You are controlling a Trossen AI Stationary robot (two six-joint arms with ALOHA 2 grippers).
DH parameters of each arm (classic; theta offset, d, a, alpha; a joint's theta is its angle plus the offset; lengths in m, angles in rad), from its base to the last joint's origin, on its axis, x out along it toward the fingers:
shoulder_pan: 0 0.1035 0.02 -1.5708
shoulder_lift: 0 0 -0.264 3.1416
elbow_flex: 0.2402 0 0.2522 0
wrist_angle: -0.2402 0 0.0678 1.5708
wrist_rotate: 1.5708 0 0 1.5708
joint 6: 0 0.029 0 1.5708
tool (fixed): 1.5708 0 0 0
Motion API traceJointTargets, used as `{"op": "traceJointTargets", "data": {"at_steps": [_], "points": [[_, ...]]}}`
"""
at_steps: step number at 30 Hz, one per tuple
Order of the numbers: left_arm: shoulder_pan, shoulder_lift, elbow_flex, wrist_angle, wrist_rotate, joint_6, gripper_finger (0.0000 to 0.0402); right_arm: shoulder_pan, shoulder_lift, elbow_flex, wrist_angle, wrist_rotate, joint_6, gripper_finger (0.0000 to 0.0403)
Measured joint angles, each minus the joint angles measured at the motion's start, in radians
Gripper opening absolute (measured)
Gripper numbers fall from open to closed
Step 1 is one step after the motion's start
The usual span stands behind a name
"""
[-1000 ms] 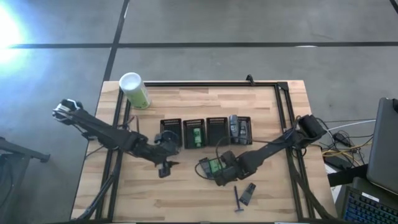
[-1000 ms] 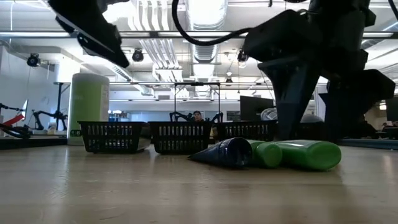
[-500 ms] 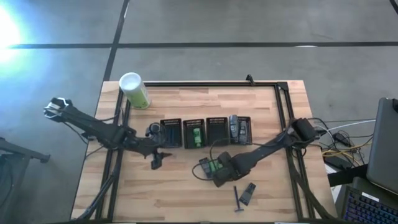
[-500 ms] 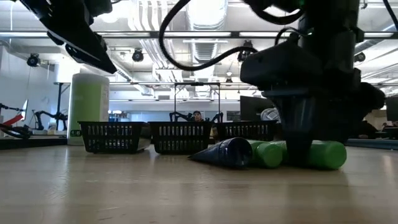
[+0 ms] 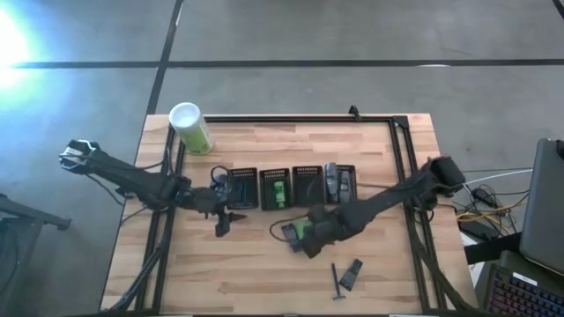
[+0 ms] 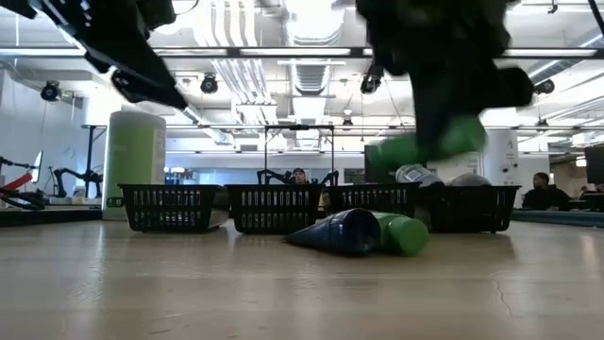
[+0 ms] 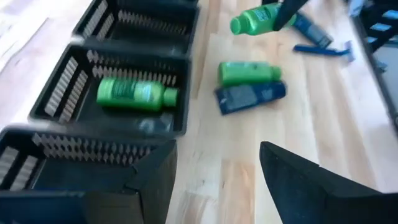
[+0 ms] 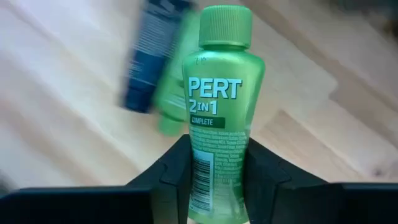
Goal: Pick & Place Travel size toiletries
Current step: Put the green shampoo into the black basket
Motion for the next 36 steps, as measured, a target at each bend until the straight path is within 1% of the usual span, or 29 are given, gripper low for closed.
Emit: {"op": "traceJointTargets", "data": {"at_steps": [2,4,8,13,16,18,22,27,36], "points": [[0.012,0.001,0.000,0.043,0.021,0.056,0.0233,-0.016,-0.047,0.000,0.024,-0.026,-0.052,0.0094],[0.019,0.004,0.000,0.108,0.044,0.149,0.0233,-0.034,-0.078,0.001,0.082,-0.071,-0.097,0.0099],[0.019,0.020,0.000,0.243,0.066,0.416,0.0234,-0.066,-0.117,0.000,0.189,-0.168,-0.197,0.0102],[0.019,0.059,0.000,0.389,0.066,0.767,0.0234,-0.114,-0.130,0.000,0.293,-0.332,-0.267,0.0100],[0.019,0.093,0.004,0.442,0.066,0.943,0.0234,-0.146,-0.129,0.000,0.337,-0.397,-0.287,0.0101],[0.018,0.121,0.021,0.442,0.065,1.021,0.0234,-0.168,-0.129,0.000,0.340,-0.426,-0.290,0.0103],[0.017,0.191,0.068,0.475,0.066,1.127,0.0234,-0.202,-0.129,0.000,0.356,-0.448,-0.307,0.0101],[0.023,0.286,0.133,0.519,0.068,1.195,0.0234,-0.224,-0.129,0.000,0.373,-0.464,-0.324,0.0102],[0.032,0.394,0.200,0.530,0.086,1.201,0.0234,-0.236,-0.129,0.000,0.386,-0.474,-0.343,0.0102]]}}
